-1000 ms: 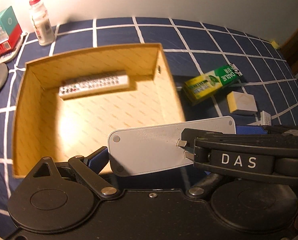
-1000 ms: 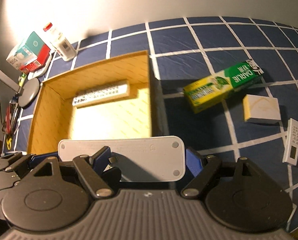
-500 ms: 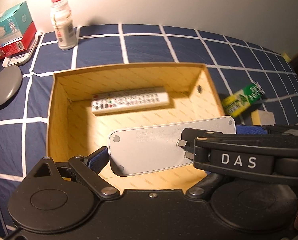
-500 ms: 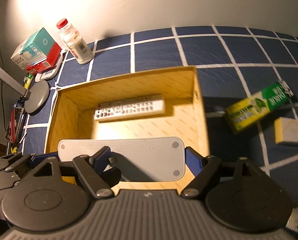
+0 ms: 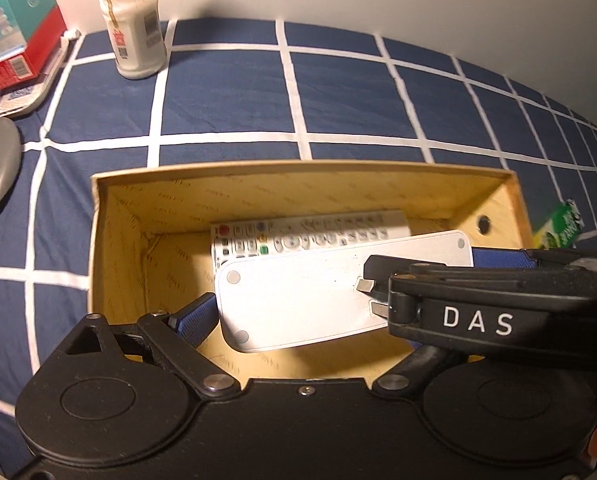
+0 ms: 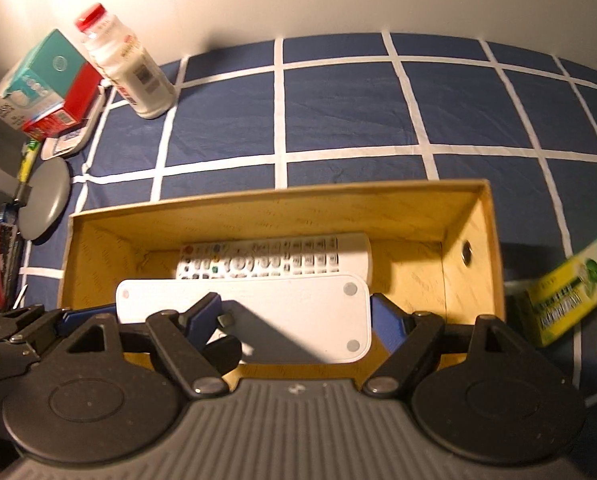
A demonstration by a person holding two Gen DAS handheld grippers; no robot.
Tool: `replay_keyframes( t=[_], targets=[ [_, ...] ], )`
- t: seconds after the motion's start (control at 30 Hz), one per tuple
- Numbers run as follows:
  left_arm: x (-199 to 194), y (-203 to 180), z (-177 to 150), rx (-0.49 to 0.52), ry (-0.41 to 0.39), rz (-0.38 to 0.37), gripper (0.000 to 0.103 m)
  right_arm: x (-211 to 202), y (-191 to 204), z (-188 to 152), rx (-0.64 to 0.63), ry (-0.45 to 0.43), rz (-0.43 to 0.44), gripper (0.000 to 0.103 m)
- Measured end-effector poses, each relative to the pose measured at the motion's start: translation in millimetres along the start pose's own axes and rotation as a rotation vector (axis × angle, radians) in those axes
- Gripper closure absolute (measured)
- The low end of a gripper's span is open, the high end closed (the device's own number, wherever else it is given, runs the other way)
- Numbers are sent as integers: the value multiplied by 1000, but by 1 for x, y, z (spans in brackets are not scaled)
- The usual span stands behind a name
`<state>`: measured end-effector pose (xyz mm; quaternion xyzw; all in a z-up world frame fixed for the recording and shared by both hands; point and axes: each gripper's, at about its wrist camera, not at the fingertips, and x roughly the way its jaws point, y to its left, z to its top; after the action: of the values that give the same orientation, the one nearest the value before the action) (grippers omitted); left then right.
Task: Organize objects
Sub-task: 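Carry the white plate with the right gripper and lower it into the box, then open the right gripper to release the plate inside the box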
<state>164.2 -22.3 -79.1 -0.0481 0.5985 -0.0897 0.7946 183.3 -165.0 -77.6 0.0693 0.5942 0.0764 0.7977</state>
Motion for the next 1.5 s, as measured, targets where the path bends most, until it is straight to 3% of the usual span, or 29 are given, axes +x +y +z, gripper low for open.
replay_keyframes(
  t=[0.7, 1.5],
  targets=[
    [48, 15, 41, 4, 71, -8, 13, 57, -9, 41, 38, 64, -13, 23],
    [29, 14, 27, -13, 45, 6, 10, 38, -9, 32, 44, 24, -17, 22]
  ],
)
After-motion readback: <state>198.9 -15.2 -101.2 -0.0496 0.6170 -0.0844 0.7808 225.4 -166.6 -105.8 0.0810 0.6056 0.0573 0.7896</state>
